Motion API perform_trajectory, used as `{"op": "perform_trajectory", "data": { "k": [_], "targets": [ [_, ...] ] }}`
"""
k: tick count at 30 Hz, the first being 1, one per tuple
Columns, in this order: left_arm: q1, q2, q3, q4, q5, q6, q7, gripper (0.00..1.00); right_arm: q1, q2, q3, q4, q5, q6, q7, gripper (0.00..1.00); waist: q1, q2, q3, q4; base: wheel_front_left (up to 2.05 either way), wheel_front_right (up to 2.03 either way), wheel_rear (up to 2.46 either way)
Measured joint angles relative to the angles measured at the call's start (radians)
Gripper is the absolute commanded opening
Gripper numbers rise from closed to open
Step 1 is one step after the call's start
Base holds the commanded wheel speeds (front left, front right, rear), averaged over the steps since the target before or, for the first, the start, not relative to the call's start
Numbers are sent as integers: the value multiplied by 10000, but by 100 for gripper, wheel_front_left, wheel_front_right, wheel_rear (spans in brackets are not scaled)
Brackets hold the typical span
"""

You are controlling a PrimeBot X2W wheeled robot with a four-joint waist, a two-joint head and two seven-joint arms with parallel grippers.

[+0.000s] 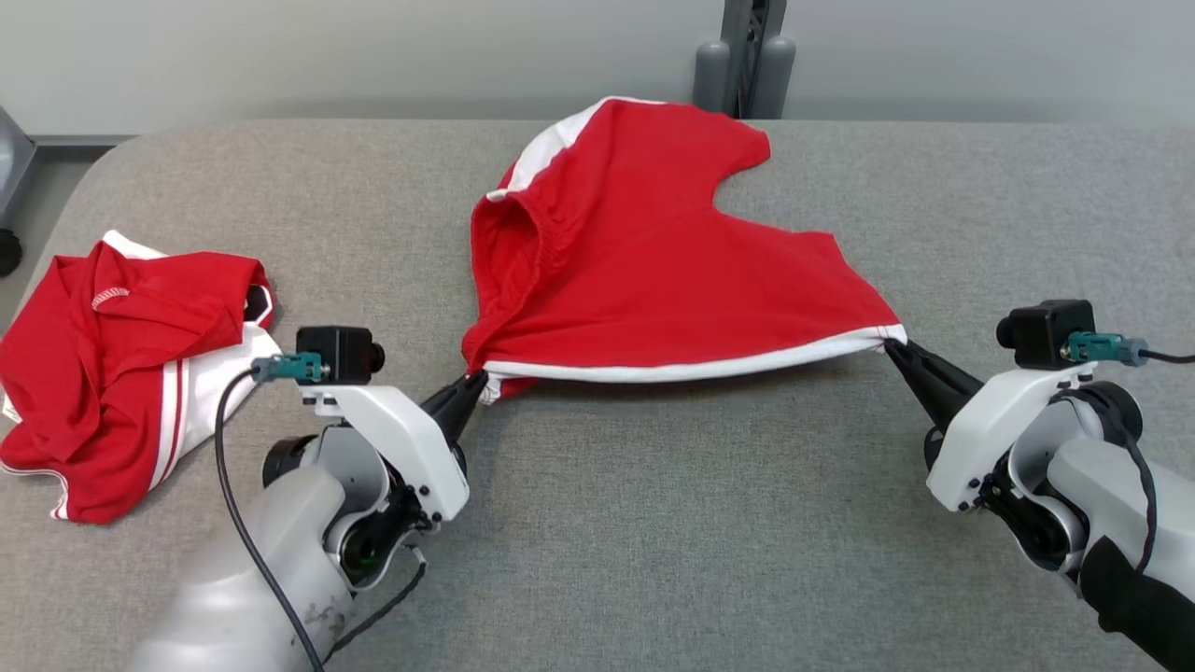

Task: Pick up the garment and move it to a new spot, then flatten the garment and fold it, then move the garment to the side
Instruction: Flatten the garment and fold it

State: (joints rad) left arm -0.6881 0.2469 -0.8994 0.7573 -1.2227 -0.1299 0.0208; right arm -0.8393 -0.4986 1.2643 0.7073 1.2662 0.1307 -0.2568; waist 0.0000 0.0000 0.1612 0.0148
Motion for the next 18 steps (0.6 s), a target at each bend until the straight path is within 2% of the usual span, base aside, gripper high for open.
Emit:
{"op": "perform_trajectory", "data": {
  "k": [8, 18],
  "targets": [
    [522, 320, -706, -330, 366, 0, -345, 0, 421, -270, 98, -405, -151, 0, -23, 0, 0, 0, -436, 23, 0, 0, 0],
    [1346, 430, -1572, -577, 631, 0, -435, 0, 1158, -596, 142, -840, -284, 0, 31, 0, 0, 0, -1165, -22, 0, 0, 0]
  ]
}}
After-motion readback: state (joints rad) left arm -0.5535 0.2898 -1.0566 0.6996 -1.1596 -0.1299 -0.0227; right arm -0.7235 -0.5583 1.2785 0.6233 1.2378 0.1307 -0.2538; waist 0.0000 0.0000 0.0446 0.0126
